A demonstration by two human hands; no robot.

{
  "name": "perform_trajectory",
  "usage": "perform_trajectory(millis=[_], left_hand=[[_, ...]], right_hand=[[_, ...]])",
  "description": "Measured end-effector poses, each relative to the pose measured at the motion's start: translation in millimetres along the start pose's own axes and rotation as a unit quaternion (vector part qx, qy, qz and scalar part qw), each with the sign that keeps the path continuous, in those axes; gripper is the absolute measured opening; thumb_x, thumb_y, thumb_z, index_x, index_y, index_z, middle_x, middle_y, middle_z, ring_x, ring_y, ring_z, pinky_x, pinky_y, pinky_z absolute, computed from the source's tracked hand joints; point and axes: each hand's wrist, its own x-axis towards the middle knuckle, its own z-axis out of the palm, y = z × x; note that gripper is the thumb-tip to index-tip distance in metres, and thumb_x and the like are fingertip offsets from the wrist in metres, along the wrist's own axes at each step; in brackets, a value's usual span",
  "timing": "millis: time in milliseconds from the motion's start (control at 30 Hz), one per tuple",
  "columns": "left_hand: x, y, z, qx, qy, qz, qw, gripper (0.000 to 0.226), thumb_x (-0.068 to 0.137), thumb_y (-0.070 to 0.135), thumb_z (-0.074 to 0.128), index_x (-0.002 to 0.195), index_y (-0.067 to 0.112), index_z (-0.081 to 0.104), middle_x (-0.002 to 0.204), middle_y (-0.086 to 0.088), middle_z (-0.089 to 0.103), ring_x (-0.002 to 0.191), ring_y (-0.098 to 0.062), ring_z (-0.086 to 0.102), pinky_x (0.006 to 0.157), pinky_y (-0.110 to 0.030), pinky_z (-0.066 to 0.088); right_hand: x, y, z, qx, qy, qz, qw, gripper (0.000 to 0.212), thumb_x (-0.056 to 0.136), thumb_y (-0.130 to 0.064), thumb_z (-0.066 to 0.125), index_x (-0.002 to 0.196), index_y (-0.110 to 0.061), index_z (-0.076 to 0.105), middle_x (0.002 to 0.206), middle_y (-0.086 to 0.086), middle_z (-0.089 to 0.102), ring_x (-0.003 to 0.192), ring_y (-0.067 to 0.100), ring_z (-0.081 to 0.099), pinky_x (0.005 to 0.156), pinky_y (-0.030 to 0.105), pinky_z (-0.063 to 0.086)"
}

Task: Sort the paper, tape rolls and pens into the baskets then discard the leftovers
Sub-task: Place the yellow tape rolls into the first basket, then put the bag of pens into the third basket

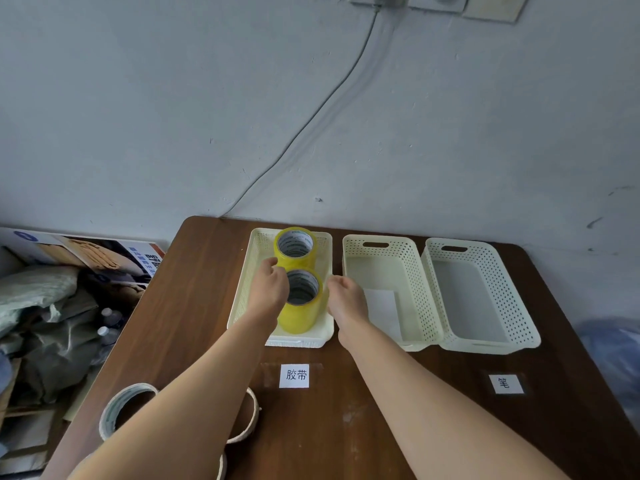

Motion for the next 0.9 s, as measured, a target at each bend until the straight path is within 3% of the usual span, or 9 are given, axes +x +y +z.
perform_trajectory(millis=[100, 200, 300, 467, 667, 900], left_hand=[[-14.4, 16.3, 3.2, -0.018, 0.024, 0.034, 0.999, 0.04, 0.095, 0.018, 0.034, 0.131, 0.019, 0.05, 0.112, 0.004, 0.051, 0.1, -0.013, 0.046, 0.08, -0.029, 0.035], [-32.0, 34.4, 13.1, -0.03, 0.035, 0.073, 0.996, 0.026, 0.094, 0.019, 0.037, 0.106, 0.023, 0.06, 0.084, 0.006, 0.057, 0.076, -0.012, 0.053, 0.062, -0.024, 0.039], [-54.8, 50.1, 30.0, -0.059, 0.035, 0.089, 0.994, 0.026, 0.093, 0.017, 0.041, 0.107, 0.019, 0.062, 0.087, 0.006, 0.061, 0.078, -0.007, 0.056, 0.061, -0.018, 0.043], [-104.5, 62.2, 70.8, -0.091, -0.001, 0.112, 0.989, 0.02, 0.092, 0.017, 0.044, 0.083, 0.024, 0.06, 0.085, 0.001, 0.064, 0.083, -0.015, 0.056, 0.071, -0.027, 0.041], [-178.0, 47.6, 129.9, -0.076, -0.075, 0.093, 0.99, 0.023, 0.094, 0.018, 0.045, 0.102, 0.014, 0.066, 0.088, -0.001, 0.067, 0.085, -0.015, 0.059, 0.075, -0.03, 0.043], [-257.7, 8.1, 195.3, -0.072, -0.136, 0.049, 0.987, 0.019, 0.093, 0.021, 0.05, 0.094, 0.015, 0.067, 0.086, -0.003, 0.069, 0.079, -0.016, 0.061, 0.072, -0.033, 0.045]], right_hand=[[-12.9, -12.0, -12.3, 0.033, 0.003, -0.029, 0.999, 0.021, 0.091, -0.028, 0.047, 0.075, -0.017, 0.055, 0.074, 0.003, 0.052, 0.069, 0.02, 0.047, 0.068, 0.038, 0.044], [-26.3, -21.4, -31.7, 0.065, 0.01, -0.059, 0.996, 0.021, 0.091, -0.029, 0.05, 0.08, -0.016, 0.061, 0.082, 0.003, 0.06, 0.079, 0.019, 0.056, 0.078, 0.042, 0.051], [-37.9, -24.7, -59.0, 0.085, 0.034, -0.094, 0.991, 0.034, 0.092, -0.031, 0.052, 0.089, 0.002, 0.059, 0.08, 0.006, 0.057, 0.077, 0.019, 0.053, 0.071, 0.039, 0.049], [-59.0, -17.0, -119.8, 0.088, 0.059, -0.118, 0.987, 0.039, 0.093, -0.035, 0.051, 0.096, 0.003, 0.06, 0.082, 0.008, 0.059, 0.078, 0.02, 0.056, 0.081, 0.047, 0.052], [-89.9, 16.7, -206.7, 0.082, 0.09, -0.128, 0.984, 0.023, 0.094, -0.037, 0.052, 0.082, -0.019, 0.062, 0.094, 0.011, 0.068, 0.093, 0.027, 0.065, 0.085, 0.045, 0.053], [-124.9, 80.7, -296.5, 0.071, 0.126, -0.107, 0.984, 0.021, 0.093, -0.042, 0.052, 0.083, -0.027, 0.062, 0.096, -0.002, 0.069, 0.095, 0.015, 0.065, 0.089, 0.041, 0.054]])
